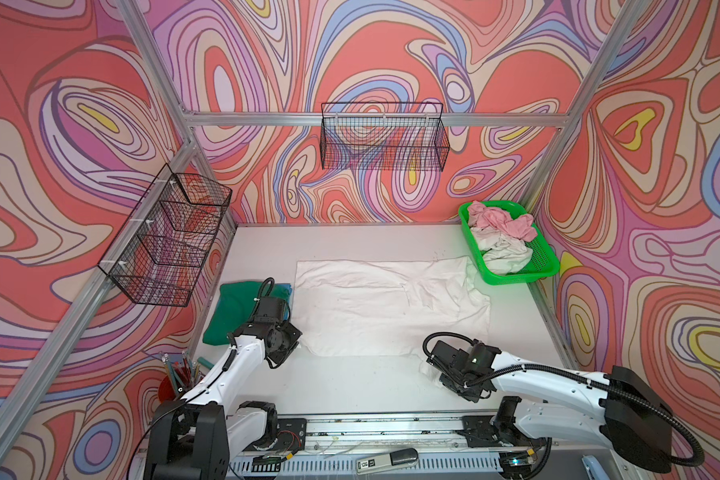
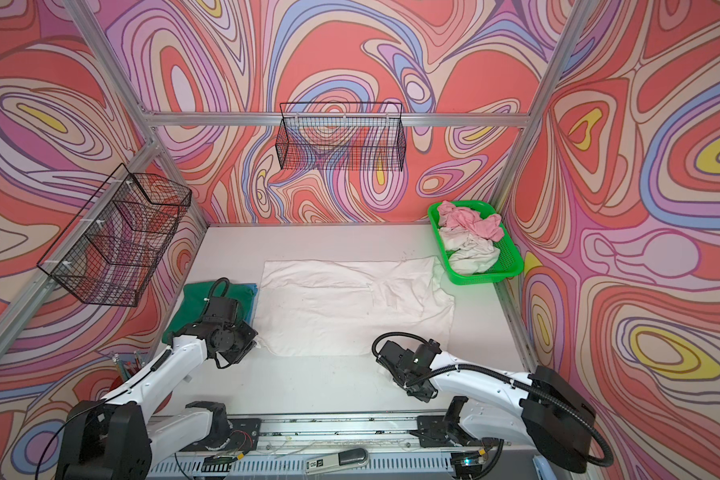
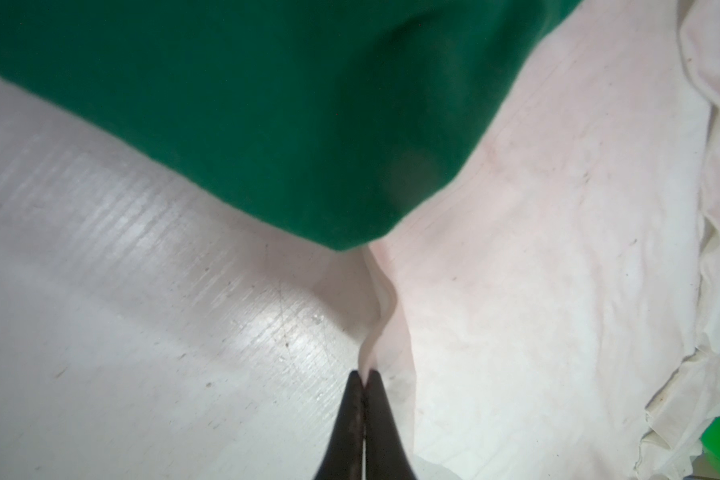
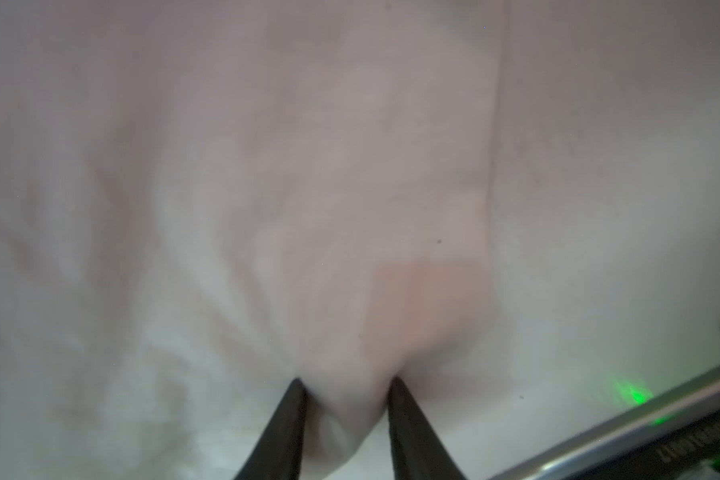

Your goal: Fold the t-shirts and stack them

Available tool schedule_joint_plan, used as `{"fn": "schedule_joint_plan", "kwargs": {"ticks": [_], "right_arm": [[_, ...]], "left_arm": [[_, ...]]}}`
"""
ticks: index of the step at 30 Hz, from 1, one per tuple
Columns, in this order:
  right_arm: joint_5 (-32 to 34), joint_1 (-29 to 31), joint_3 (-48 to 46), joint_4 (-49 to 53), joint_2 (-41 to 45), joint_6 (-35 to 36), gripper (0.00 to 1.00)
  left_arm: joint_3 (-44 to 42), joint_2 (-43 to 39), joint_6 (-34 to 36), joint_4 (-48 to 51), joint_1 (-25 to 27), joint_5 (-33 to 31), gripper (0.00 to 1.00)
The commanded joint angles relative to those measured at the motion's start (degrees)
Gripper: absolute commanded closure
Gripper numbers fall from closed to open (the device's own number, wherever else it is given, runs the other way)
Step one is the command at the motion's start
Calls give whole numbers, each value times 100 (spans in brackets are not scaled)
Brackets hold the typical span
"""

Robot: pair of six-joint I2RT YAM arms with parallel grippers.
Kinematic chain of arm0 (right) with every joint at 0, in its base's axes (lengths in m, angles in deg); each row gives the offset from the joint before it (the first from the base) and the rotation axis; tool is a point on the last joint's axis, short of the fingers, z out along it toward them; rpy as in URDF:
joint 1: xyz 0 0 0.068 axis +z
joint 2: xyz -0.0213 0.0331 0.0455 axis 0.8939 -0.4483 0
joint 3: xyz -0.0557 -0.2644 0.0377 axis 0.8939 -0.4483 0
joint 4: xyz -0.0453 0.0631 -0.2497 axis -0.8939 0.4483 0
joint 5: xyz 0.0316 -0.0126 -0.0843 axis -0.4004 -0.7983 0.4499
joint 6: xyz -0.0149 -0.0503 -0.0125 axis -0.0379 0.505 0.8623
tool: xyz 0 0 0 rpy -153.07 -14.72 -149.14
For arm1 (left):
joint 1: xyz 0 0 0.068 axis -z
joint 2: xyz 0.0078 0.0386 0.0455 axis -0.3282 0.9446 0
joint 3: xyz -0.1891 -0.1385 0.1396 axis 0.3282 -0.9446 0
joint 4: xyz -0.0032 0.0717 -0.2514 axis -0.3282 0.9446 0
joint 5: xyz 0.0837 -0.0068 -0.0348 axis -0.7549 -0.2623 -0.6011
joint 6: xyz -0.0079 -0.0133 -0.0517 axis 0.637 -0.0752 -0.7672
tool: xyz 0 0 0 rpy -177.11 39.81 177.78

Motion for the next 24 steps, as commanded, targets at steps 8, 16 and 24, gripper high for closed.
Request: {"fn": "schedule_joint_plan", "kwargs": {"ticks": [8, 16, 24], "right_arm": [[776, 16, 335, 820, 1032, -123, 100], [1500, 14, 1285, 1900, 1213, 70, 100], [2329, 14, 2171, 2556, 1481, 327, 100]], "left_arm": [[227, -49, 78, 338, -44, -126, 100], [336, -206, 102, 648, -45, -185, 100], [604, -279, 98, 1055, -44, -367, 100]]}}
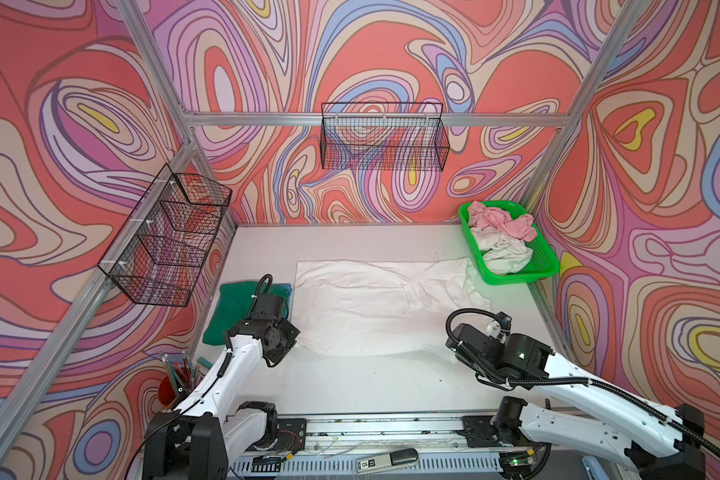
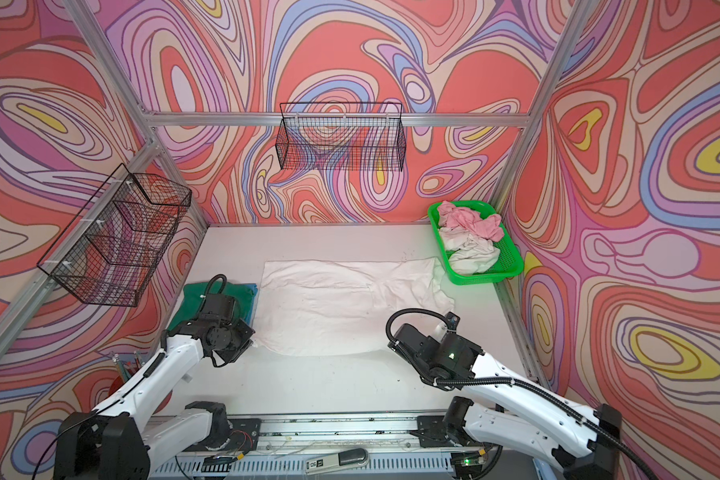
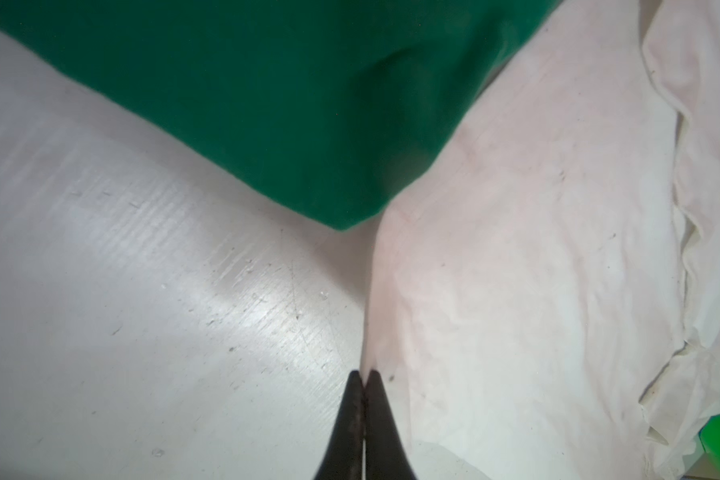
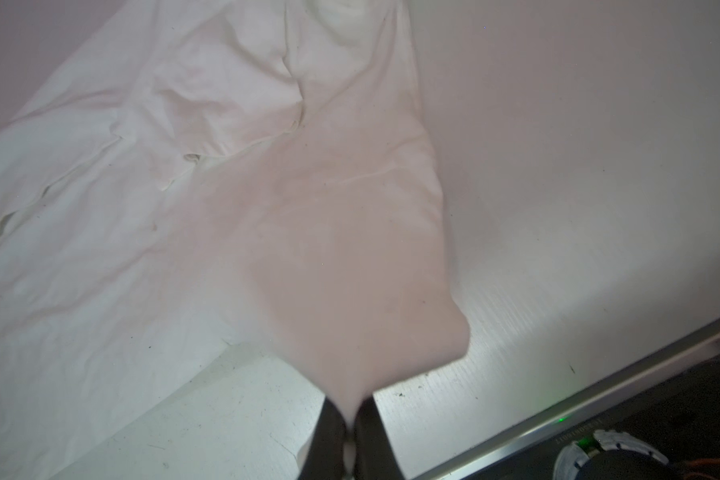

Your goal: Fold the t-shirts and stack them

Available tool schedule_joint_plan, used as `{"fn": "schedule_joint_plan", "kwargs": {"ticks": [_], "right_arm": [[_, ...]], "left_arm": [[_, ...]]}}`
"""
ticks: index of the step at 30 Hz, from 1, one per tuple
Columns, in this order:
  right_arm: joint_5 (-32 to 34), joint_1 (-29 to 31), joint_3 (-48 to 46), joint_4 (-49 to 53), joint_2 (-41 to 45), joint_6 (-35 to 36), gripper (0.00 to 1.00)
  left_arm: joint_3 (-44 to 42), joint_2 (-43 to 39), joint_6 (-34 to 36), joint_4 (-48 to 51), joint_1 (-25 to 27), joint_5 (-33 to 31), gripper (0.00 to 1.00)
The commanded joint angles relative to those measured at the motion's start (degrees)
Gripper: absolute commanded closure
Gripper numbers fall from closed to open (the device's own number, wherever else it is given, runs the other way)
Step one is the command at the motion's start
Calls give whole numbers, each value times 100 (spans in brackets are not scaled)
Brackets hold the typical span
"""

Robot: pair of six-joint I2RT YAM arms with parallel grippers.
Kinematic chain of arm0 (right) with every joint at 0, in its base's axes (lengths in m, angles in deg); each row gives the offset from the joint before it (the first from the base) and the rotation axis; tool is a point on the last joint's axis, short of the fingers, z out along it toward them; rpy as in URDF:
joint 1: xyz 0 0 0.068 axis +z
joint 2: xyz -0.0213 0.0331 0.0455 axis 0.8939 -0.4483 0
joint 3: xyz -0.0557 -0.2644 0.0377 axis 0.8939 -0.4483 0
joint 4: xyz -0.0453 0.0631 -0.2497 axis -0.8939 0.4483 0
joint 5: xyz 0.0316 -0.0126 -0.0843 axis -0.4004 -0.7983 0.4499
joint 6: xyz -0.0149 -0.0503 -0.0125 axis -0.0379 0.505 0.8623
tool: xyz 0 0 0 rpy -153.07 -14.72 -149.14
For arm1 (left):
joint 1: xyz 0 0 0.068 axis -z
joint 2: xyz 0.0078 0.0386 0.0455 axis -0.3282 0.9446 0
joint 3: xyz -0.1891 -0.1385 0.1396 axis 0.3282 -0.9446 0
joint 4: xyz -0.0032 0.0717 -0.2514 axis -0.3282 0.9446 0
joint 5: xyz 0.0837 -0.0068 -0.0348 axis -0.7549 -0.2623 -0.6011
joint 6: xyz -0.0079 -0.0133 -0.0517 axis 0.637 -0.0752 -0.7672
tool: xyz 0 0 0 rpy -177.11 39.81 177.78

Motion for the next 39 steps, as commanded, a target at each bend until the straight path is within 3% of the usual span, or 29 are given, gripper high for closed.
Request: {"fn": "schedule_joint_plan", "kwargs": {"ticks": [1, 6, 10, 16, 24, 31, 39], "right_arm": [[688, 14, 365, 584, 34, 170, 100], [932, 3, 719, 584, -265, 551, 100], [902, -220, 855, 191, -454, 1263, 100], [-86, -1621, 854, -836, -676, 2907, 100], [-850, -2618, 1139, -1684, -1520, 4157, 100], [-1330, -3345, 1258, -2255, -2250, 4724, 100], [-1560, -3667, 1526, -2583, -2919, 5009, 100]], "left_arm": [[248, -12, 53, 380, -43, -205, 100], [556, 173, 54, 526, -45, -234, 100], [799, 284, 53, 618, -42, -287, 100], [1152, 518, 43, 689, -45, -383, 100], [1806, 1303, 106, 644, -44, -580, 100], [2444, 2085, 133, 685, -53, -697, 100], [3113, 3057, 133, 845, -54, -833, 100]]}}
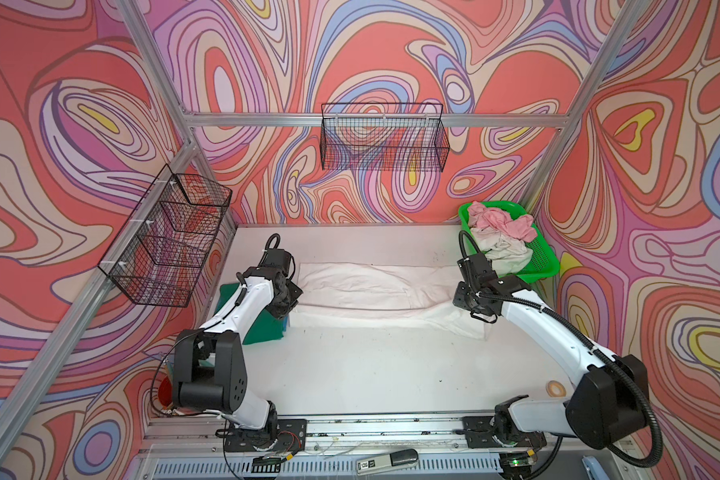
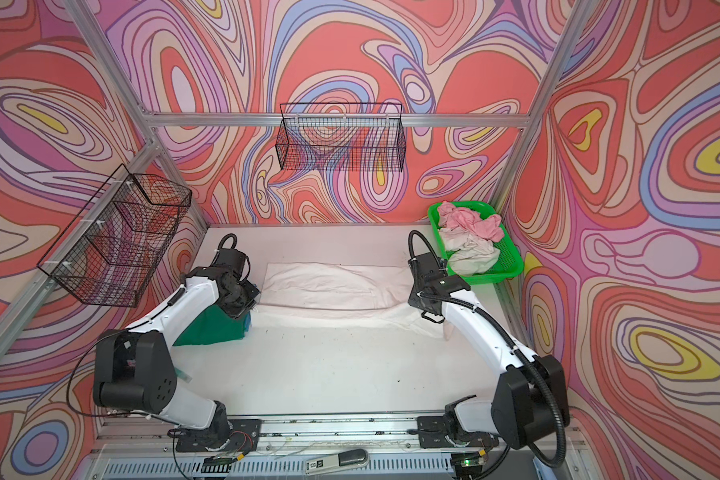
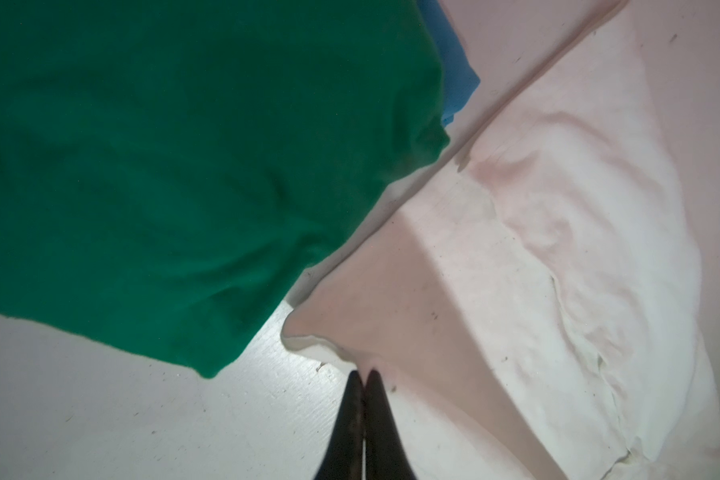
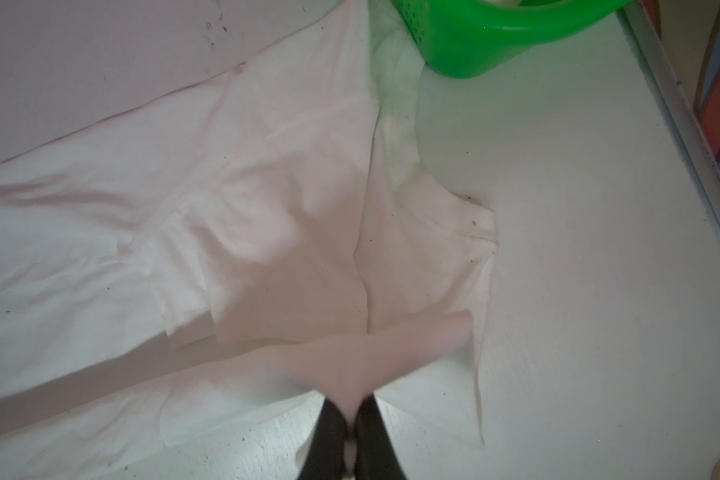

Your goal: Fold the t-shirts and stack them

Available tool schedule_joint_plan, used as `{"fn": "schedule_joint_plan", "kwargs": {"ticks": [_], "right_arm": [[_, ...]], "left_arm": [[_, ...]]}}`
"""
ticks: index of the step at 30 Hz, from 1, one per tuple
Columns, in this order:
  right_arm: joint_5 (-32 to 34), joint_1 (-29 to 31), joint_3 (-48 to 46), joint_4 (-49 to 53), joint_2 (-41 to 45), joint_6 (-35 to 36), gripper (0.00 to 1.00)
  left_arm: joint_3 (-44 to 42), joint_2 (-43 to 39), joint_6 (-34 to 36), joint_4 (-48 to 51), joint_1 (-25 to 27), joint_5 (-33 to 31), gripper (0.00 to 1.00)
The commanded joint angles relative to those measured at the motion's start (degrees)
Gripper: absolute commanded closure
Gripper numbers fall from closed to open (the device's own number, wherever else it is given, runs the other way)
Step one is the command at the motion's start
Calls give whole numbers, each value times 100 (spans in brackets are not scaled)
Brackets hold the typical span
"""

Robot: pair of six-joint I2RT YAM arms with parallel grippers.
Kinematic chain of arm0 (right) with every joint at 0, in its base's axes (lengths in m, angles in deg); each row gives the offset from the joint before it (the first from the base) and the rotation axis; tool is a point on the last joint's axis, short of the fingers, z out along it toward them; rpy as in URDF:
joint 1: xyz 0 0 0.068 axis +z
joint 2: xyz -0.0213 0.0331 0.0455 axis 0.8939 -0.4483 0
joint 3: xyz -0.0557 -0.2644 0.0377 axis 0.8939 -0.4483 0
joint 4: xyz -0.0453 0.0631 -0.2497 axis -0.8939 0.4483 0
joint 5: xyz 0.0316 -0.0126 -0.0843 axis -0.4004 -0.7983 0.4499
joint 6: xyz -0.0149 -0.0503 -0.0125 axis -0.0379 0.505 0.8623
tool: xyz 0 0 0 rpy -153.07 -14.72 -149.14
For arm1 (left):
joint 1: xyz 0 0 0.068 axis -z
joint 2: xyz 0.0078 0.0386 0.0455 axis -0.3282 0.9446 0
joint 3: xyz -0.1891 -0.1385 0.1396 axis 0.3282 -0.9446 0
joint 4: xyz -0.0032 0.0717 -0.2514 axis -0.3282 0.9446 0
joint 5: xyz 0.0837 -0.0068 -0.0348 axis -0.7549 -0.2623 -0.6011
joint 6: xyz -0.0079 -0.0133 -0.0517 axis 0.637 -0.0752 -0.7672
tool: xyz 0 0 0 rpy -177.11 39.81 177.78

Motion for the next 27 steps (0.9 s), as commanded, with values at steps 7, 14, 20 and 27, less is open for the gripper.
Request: {"fn": "schedule_joint_plan", "kwargs": {"ticks": [7, 14, 20, 27], "right_arm": [[-163, -177, 396, -320, -540, 268, 100], [-118, -214, 583, -369, -807, 302, 100], [-83, -242, 760, -377, -1028, 345, 100], [-96, -298, 977, -391, -1203, 378, 100]], "left_arm": [[637, 756, 53, 291, -49, -169, 100], [894, 1090, 64, 301, -49, -123, 100], [1172, 1376, 77, 391, -49, -116, 100], [1356, 1550, 125, 442, -49, -142, 100]]}}
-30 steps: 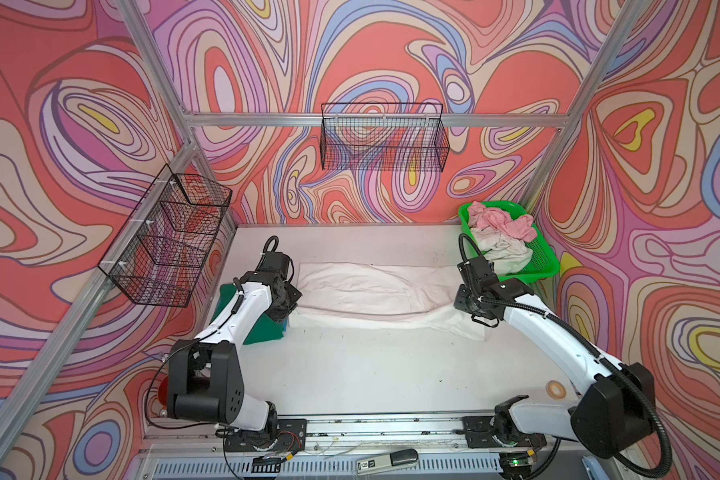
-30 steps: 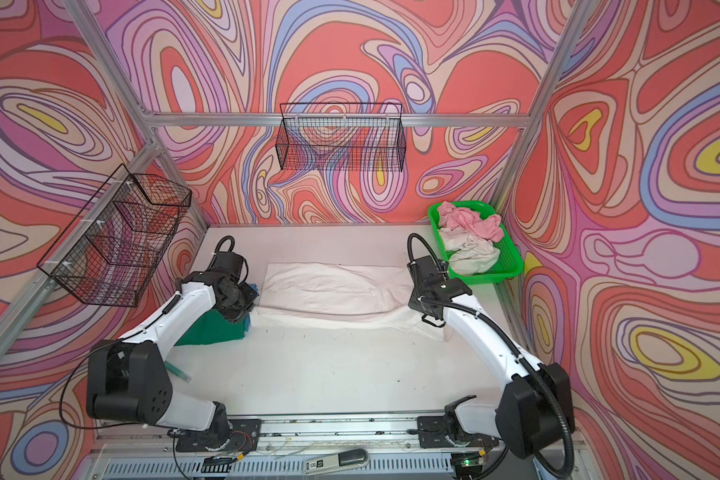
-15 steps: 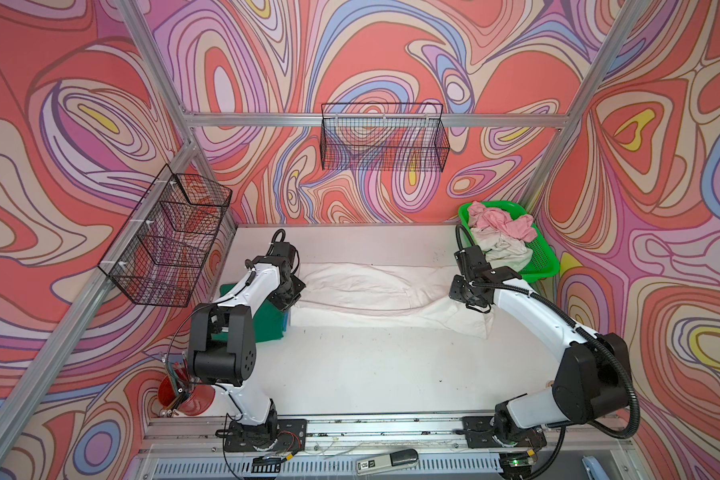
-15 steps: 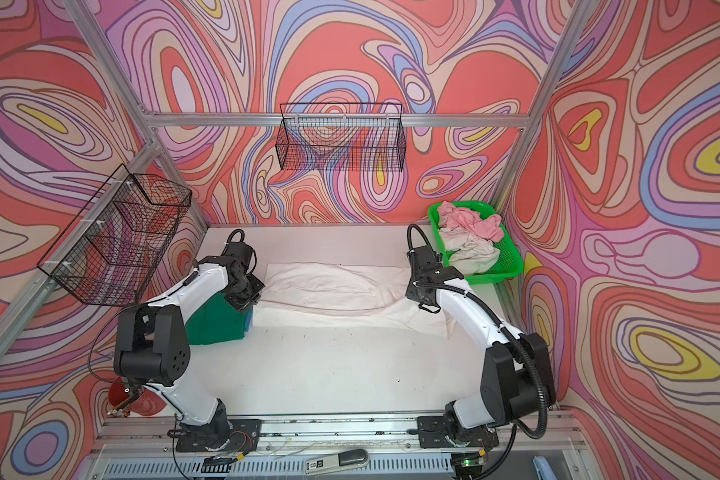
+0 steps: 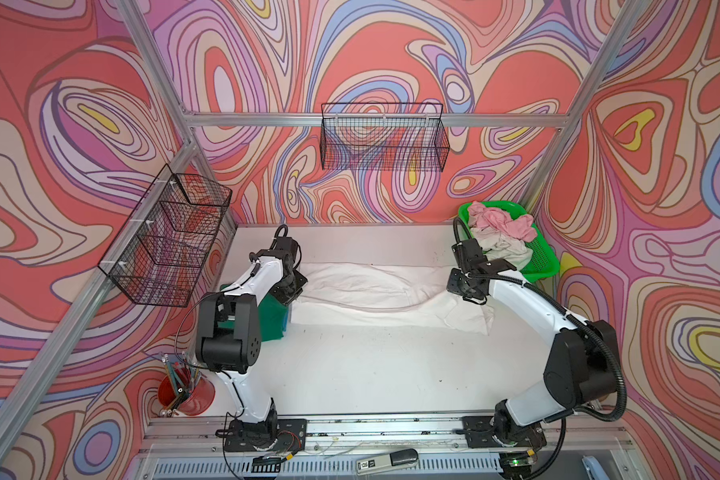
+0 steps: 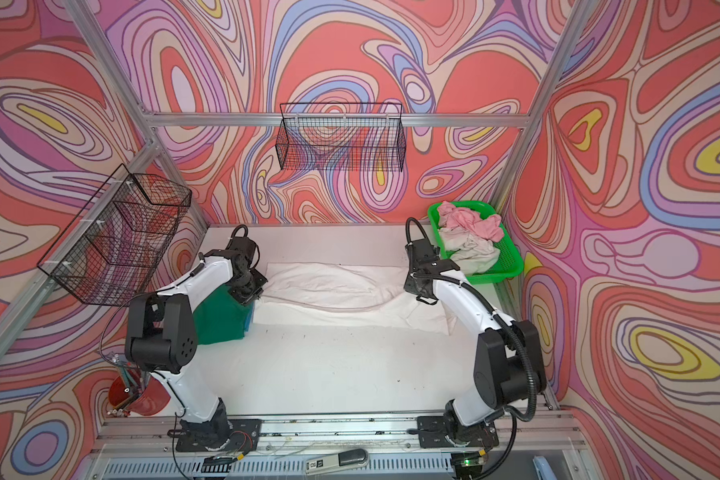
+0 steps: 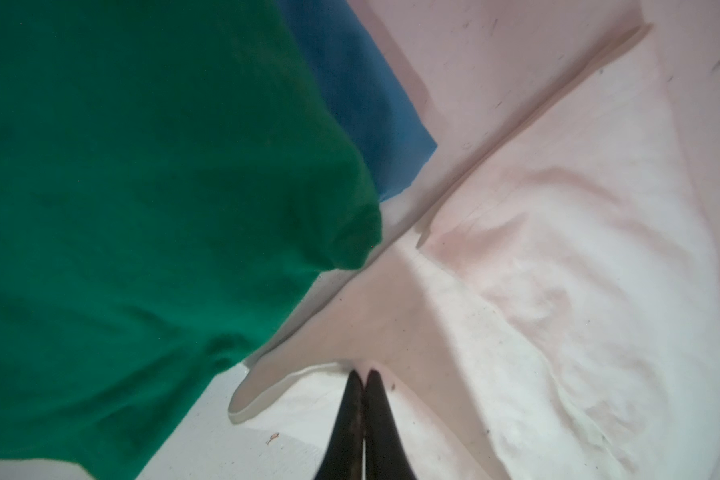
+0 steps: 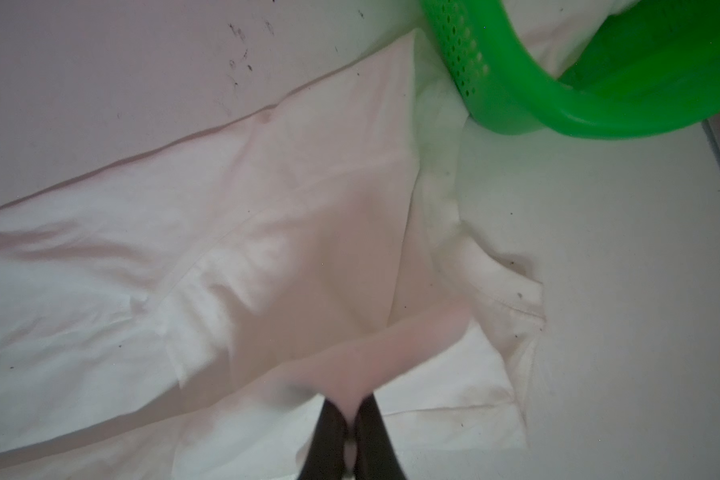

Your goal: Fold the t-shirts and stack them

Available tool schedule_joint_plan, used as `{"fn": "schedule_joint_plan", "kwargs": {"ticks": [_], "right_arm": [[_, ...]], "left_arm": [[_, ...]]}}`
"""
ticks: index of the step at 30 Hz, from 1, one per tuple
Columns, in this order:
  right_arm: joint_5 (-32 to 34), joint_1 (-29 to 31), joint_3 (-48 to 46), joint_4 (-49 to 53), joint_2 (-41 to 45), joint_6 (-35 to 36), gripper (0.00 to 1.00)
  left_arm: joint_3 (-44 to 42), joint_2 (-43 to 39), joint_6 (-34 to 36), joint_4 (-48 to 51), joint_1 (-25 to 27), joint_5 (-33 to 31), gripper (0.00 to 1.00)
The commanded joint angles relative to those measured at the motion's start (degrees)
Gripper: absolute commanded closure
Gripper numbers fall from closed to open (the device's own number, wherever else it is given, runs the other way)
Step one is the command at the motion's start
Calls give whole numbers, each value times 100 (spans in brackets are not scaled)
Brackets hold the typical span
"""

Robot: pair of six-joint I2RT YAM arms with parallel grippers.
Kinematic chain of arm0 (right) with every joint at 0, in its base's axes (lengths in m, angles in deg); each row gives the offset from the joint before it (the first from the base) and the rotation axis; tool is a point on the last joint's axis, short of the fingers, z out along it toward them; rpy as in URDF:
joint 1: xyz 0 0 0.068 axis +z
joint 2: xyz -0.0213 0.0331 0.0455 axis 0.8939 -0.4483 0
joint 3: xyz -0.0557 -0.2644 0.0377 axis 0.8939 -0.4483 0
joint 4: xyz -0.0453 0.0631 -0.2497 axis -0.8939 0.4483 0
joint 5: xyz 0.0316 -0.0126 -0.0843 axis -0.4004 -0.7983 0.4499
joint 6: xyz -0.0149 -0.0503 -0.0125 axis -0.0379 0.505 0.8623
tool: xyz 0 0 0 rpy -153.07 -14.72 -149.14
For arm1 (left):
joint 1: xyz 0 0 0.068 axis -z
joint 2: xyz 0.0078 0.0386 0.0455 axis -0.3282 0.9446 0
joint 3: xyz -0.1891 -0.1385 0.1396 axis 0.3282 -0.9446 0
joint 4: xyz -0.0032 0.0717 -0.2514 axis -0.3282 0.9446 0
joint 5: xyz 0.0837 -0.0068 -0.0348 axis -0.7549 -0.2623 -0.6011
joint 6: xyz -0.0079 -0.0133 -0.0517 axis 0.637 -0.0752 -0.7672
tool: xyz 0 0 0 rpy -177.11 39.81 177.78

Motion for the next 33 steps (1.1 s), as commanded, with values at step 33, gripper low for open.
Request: {"fn": "schedule_joint_plan", "kwargs": {"ticks": [33], "right_arm": [[-82, -177, 743, -259, -1088, 228, 100]], "left_arm": [[747, 557, 98, 481, -40, -238, 67]]}}
